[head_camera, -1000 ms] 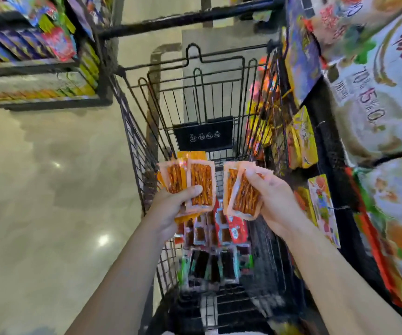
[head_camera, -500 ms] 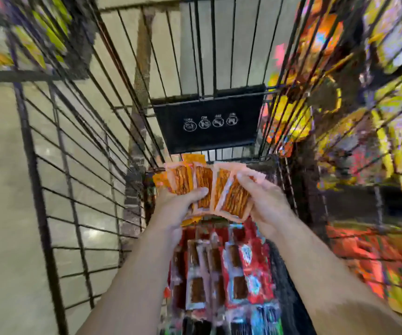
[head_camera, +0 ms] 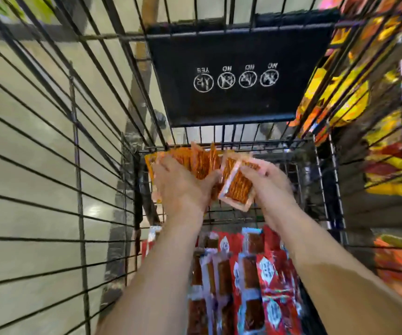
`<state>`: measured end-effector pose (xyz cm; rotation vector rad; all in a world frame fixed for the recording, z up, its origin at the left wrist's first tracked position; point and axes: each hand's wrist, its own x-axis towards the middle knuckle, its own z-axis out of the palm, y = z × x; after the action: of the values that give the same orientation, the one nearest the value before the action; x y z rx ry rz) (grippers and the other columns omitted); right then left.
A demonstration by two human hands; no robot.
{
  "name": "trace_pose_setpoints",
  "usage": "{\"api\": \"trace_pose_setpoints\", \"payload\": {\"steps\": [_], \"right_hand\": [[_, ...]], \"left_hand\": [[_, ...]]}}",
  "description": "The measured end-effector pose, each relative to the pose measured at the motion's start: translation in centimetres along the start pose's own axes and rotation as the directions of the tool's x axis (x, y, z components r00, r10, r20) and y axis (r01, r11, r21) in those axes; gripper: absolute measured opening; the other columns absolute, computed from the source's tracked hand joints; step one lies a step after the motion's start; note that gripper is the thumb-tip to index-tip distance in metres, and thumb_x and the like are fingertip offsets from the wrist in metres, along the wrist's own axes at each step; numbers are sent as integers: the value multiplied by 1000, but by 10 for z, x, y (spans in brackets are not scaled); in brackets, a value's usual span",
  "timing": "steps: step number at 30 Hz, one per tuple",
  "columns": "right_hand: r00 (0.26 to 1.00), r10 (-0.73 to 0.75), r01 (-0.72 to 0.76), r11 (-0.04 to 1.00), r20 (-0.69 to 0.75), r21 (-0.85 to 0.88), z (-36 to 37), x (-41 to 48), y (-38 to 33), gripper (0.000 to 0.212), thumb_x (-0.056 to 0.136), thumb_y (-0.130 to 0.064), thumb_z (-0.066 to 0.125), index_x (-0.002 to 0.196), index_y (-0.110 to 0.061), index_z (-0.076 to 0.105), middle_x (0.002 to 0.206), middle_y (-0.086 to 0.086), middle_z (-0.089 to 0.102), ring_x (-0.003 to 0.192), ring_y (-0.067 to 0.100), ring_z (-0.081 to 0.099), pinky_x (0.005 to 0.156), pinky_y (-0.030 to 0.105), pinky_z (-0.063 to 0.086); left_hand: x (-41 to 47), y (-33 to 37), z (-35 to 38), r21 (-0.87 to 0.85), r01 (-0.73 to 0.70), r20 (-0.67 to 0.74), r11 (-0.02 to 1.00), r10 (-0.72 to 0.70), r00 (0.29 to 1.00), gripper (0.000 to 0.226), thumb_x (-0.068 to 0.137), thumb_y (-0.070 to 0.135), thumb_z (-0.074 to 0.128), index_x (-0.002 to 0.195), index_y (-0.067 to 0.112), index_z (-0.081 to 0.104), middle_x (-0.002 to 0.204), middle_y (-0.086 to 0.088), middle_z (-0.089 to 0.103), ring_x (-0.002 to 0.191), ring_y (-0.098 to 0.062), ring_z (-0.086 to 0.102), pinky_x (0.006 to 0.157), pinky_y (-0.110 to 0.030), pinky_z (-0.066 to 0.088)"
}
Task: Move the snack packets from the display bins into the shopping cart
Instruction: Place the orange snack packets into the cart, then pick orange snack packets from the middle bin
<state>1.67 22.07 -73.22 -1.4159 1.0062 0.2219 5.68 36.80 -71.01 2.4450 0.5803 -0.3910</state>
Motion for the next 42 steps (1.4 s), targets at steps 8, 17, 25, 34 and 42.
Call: {"api": "trace_pose_setpoints", "payload": {"steps": [8,17,25,34,42], "right_hand": [[972,-226,224,816,61,-533,-22,-26,-16,60,101,-28,63,156,-24,41,161,0,36,147,17,38,124,38,28],[941,-212,311,235,264,-921,-64,-156,-48,49,103,-41,48,148,-22,44,147,-1,45,132,22,43,113,38,38],[950,-179,268,54,254,-962,-92,-332,-92,61,108,-47,32,161,-19,21,166,5,25,148,29,29,120,42,25],[898,-426,145,43,113,-988,-102,-551,-96,57,98,-51,49,142,-15,51,142,9,55,127,32,54,108,44,41],[825,-532,-98,198,-191,-975,-133,-659,-71,50,91,-49,61,126,-13,61,129,11,62,115,35,59,99,47,48]], "left_hand": [[-16,3,-24,215,-118,-32,970,128,991,100,89,53,77,163,12,24,160,-16,34,148,-35,33,120,-51,35],[-99,3,-139,572,-302,243,763,195,950,43,101,49,53,135,23,56,126,-1,65,119,-25,58,97,-41,50],[-231,17,-269,557,-533,398,637,358,845,44,106,51,44,143,26,48,143,3,56,133,-21,51,117,-43,40],[-334,-14,-415,583,-706,436,401,579,689,51,106,51,39,150,27,45,152,6,51,140,-20,47,118,-42,36],[-388,-6,-454,529,-817,437,229,751,494,51,103,55,48,145,25,49,150,2,56,139,-23,50,117,-46,41]]}}
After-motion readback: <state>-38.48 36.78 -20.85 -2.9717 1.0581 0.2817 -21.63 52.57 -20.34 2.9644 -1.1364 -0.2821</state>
